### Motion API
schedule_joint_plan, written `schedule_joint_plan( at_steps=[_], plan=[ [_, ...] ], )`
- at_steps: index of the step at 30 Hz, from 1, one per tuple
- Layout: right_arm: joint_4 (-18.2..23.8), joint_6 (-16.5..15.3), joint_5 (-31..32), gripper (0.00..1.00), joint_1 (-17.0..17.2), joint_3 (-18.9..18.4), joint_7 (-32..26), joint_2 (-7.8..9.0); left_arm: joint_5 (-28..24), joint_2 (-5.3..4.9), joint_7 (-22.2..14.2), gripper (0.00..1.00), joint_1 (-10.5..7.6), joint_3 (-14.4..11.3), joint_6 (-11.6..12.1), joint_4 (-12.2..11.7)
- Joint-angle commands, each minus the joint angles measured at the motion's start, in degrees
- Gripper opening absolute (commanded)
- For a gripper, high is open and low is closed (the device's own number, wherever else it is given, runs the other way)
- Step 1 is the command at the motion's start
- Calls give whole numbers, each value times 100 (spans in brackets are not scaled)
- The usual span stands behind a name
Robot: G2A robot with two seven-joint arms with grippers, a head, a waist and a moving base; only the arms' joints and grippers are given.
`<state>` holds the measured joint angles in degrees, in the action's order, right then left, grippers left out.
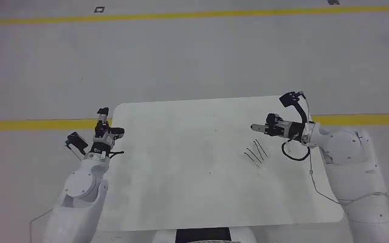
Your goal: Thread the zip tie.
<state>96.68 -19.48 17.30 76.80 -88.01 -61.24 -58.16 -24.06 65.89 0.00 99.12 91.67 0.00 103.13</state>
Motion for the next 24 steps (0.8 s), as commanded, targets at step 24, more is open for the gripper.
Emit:
schedule_joint_plan(
  at_steps=[24],
  plan=[
    [289, 0, 2408, 100, -976, 1824, -1292, 435, 0, 0, 0, 100, 0, 0, 0, 0]
  ],
)
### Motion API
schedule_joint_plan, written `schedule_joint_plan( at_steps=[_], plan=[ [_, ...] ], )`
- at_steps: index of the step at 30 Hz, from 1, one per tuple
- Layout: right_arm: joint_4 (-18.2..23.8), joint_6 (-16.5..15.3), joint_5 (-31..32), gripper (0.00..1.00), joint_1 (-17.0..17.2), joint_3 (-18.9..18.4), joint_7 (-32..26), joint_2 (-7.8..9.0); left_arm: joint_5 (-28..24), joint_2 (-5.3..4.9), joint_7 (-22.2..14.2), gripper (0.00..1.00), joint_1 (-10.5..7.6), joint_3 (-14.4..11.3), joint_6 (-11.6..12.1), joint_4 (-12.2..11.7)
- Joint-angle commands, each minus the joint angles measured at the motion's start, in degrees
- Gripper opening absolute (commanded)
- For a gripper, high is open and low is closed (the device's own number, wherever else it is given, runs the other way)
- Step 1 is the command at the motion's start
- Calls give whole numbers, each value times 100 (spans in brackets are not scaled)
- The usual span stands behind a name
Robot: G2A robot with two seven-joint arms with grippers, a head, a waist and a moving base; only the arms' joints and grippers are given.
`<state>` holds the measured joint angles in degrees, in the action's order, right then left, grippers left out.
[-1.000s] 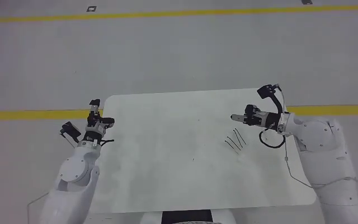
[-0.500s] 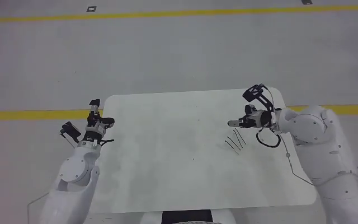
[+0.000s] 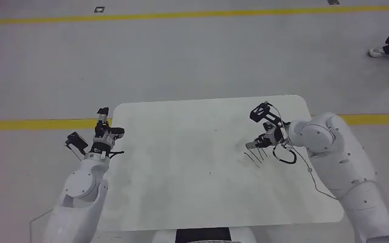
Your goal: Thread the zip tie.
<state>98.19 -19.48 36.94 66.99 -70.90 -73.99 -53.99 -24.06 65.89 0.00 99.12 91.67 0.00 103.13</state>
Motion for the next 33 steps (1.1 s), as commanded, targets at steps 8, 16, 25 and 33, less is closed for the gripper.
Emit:
schedule_joint_plan(
  at_steps=[8, 16, 25, 33],
  plan=[
    [73, 0, 951, 100, -572, 1210, -320, 323, 0, 0, 0, 100, 0, 0, 0, 0],
    [-157, 0, 457, 100, -1058, 2049, -331, 455, 0, 0, 0, 100, 0, 0, 0, 0],
    [-251, 0, 527, 100, -988, 2138, -105, 455, 0, 0, 0, 100, 0, 0, 0, 0],
    [-769, 0, 329, 100, -1213, 2559, -49, 448, 0, 0, 0, 100, 0, 0, 0, 0]
  ],
)
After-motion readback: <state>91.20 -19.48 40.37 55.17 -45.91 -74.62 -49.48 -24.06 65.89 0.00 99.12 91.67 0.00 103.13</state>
